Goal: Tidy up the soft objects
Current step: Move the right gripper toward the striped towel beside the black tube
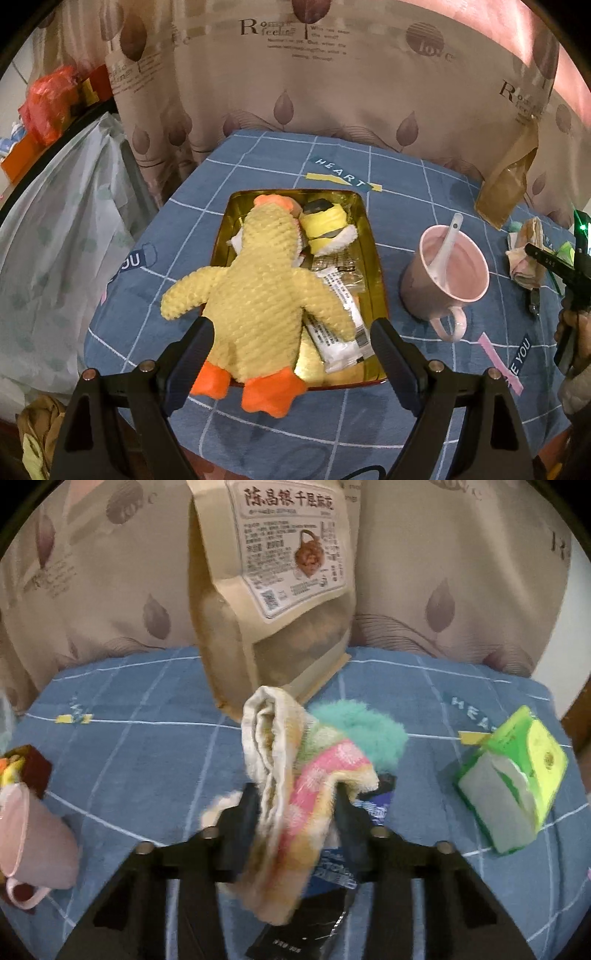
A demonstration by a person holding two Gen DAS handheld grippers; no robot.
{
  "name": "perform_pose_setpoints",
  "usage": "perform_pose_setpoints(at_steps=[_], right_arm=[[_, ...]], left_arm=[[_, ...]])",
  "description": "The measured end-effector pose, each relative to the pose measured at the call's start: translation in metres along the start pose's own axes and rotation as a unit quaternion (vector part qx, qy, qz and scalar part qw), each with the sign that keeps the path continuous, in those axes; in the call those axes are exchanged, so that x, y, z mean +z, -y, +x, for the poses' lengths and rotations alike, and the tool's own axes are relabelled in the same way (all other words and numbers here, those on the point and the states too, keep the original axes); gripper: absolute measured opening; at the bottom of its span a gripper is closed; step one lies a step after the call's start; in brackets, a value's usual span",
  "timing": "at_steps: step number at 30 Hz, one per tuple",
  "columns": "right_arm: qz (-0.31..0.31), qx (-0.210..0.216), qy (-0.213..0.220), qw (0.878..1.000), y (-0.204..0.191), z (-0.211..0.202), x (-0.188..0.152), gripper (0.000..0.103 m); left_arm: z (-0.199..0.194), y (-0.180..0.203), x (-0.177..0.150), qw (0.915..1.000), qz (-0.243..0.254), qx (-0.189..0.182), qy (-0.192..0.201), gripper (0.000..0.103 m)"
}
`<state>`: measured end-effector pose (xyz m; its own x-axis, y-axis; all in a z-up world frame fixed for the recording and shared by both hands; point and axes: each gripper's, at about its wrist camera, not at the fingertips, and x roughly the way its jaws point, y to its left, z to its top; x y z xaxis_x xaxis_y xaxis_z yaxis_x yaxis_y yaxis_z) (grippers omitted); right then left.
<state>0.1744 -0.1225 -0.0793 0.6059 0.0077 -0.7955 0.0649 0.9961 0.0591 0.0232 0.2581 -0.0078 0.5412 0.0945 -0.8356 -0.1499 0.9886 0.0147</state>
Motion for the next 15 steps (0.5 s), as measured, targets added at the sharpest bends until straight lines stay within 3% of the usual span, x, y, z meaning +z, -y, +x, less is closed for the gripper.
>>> perform_pose_setpoints(at_steps=[7, 15], right_arm=[[0.01, 0.045, 0.029, 0.998, 0.015, -0.031, 0.0, 0.011], [0.015, 0.09, 0.043, 0.995, 0.035, -0.061, -0.001, 0.011]], left_arm=[[-0.002, 0.029, 0.005, 0.9995, 0.029, -0.016, 0.003, 0.089], [-0.005, 0.074, 0.01, 0.9969, 0.067, -0.042, 0.007, 0.089]])
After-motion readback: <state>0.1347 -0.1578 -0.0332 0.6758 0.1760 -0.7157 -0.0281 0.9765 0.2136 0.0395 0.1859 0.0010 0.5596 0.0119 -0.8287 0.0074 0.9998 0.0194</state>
